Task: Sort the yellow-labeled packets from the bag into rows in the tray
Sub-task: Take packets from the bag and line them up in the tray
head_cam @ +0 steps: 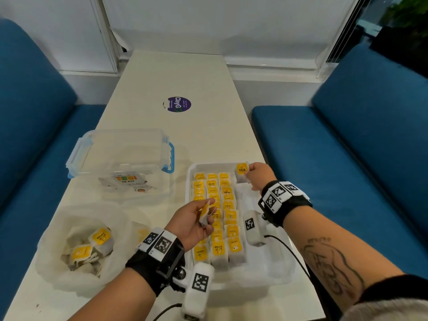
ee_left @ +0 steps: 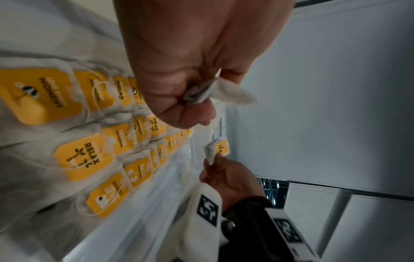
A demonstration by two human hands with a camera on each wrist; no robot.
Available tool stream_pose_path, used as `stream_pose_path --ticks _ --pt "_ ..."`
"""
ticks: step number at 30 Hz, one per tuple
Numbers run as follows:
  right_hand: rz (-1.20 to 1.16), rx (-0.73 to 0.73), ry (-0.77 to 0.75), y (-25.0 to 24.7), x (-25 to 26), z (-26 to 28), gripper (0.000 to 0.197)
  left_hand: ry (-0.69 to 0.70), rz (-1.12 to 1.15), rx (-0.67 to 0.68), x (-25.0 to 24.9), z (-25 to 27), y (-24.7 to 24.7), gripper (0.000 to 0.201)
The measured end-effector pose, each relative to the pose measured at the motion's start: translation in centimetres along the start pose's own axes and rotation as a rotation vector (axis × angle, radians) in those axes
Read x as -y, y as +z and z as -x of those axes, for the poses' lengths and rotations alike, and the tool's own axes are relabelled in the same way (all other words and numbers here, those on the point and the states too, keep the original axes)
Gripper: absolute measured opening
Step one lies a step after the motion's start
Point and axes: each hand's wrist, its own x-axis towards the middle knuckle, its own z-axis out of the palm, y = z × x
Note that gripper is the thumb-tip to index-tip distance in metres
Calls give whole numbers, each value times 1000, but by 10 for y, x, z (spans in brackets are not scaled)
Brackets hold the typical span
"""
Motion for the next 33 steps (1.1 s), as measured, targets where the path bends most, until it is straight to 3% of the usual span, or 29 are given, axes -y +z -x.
stream_pose_path --ticks 10,19,24,28,31,33 --pt "181 40 145 37 -17 -40 31 46 81 23 3 -6 -6 27" --pt "208 2 204 31 -13 -38 32 61 87 9 0 -9 -5 33" --pt "249 -46 126 24 -14 -33 26 62 89 12 -1 -6 -2 29" --pt "73 -163 -96 4 -2 2 31 49 76 17 -4 -1 0 27" --pt "64 19 -320 -9 14 38 23 69 13 19 -6 5 5 29" --pt "2 219 -321 -13 25 62 14 116 -30 9 -5 7 7 33"
